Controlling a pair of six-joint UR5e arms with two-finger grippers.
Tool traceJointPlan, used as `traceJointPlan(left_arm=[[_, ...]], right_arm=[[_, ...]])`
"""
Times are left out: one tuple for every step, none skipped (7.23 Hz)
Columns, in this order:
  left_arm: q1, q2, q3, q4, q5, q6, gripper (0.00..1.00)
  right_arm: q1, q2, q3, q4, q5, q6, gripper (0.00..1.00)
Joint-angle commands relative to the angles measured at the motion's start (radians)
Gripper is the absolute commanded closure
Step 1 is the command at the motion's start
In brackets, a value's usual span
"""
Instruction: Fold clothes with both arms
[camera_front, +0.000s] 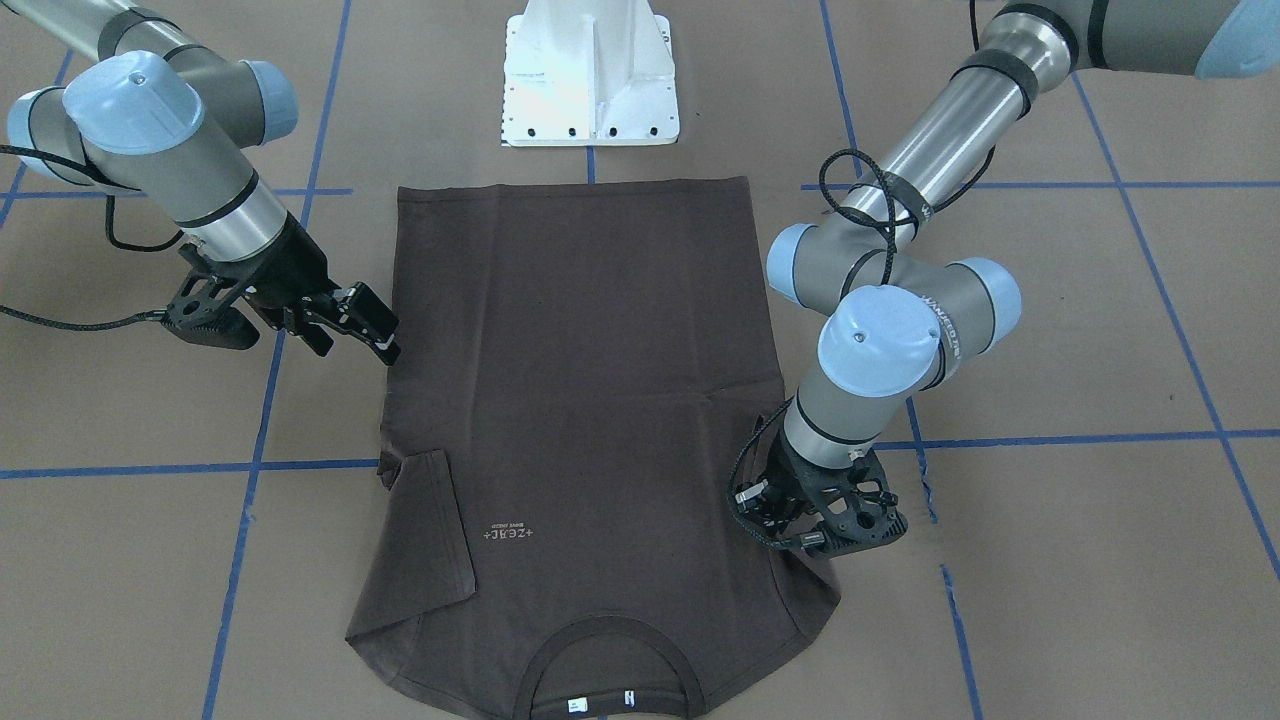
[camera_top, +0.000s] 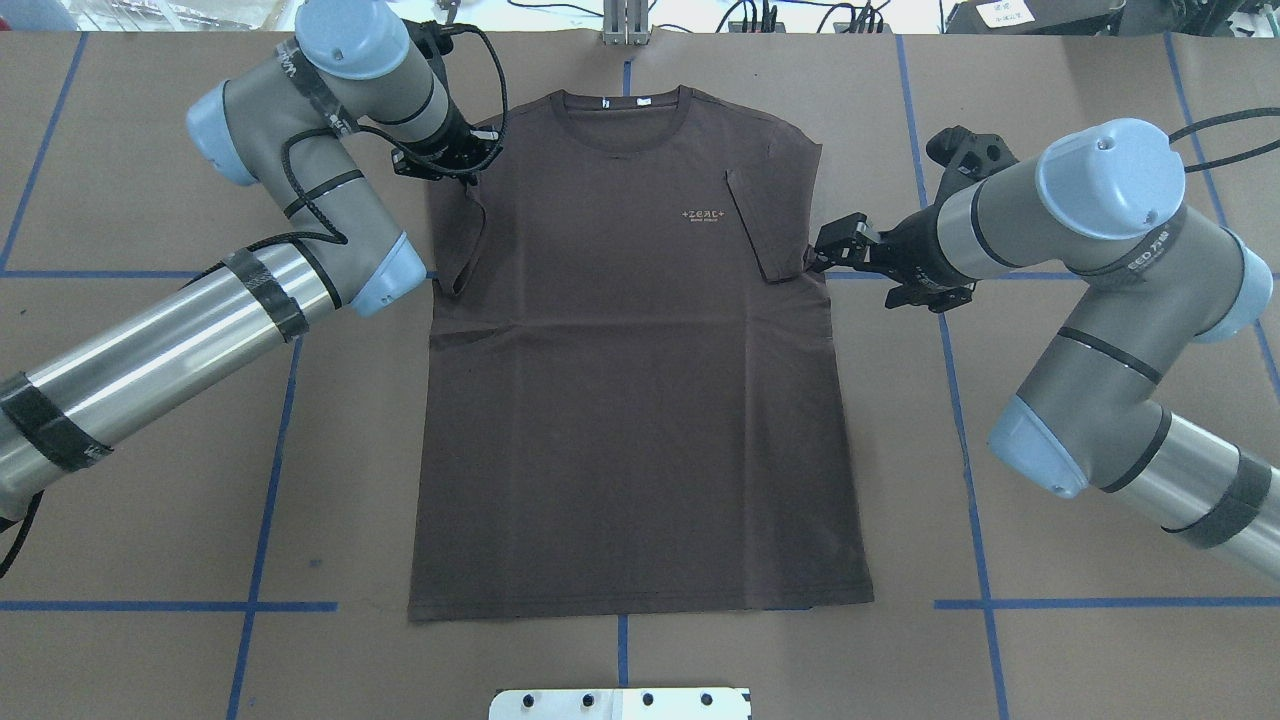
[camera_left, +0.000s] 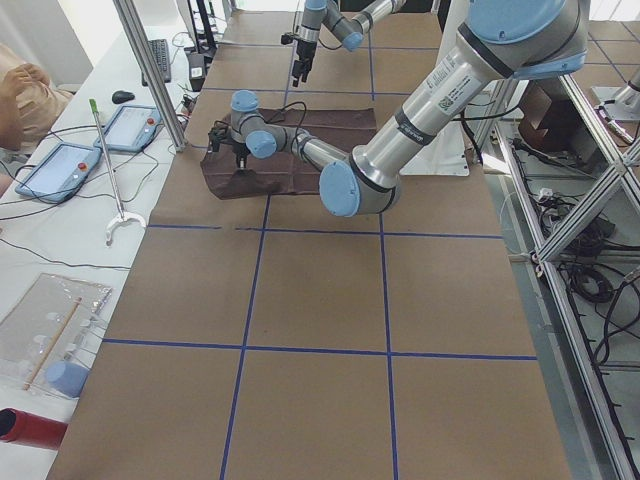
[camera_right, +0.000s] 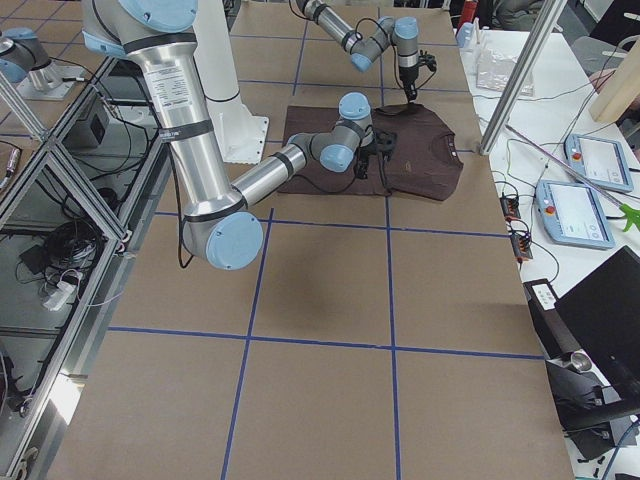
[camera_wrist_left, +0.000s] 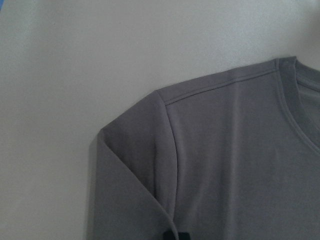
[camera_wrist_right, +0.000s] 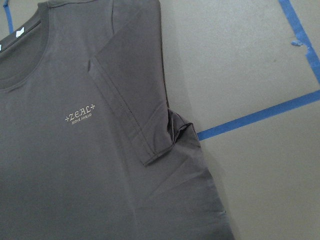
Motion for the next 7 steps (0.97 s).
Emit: traceJointPlan(left_arm=[[0.02, -0.006, -0.06, 0.006, 0.002, -0.014, 0.09], [0.029, 0.011, -0.142, 0.018, -0.006, -0.067, 0.0], [0.055, 0.095, -0.295, 0.017, -0.008, -0.115, 0.0], [0.092, 0.182, -0.445, 0.02, -0.008, -0.124, 0.0], [0.106, 0.25, -0.541, 0.02, -0.008, -0.168, 0.0], [0.121, 0.285, -0.6, 0.021, -0.006, -0.175, 0.0], [0.128, 0.348, -0.679, 0.021, -0.006, -0.175, 0.0]], right_arm=[[0.0, -0.002, 0.0, 0.0, -0.002, 0.004, 0.0], [-0.002, -0.007, -0.005, 0.0, -0.009, 0.007, 0.0], [-0.002, -0.007, 0.003, 0.0, -0.015, 0.009, 0.0], [-0.03, -0.007, 0.009, 0.0, -0.021, 0.032, 0.0], [-0.084, -0.023, 0.047, -0.005, -0.05, 0.123, 0.0], [-0.168, -0.11, 0.114, -0.005, -0.093, 0.162, 0.0], [-0.272, -0.205, 0.191, -0.008, -0.165, 0.237, 0.01]])
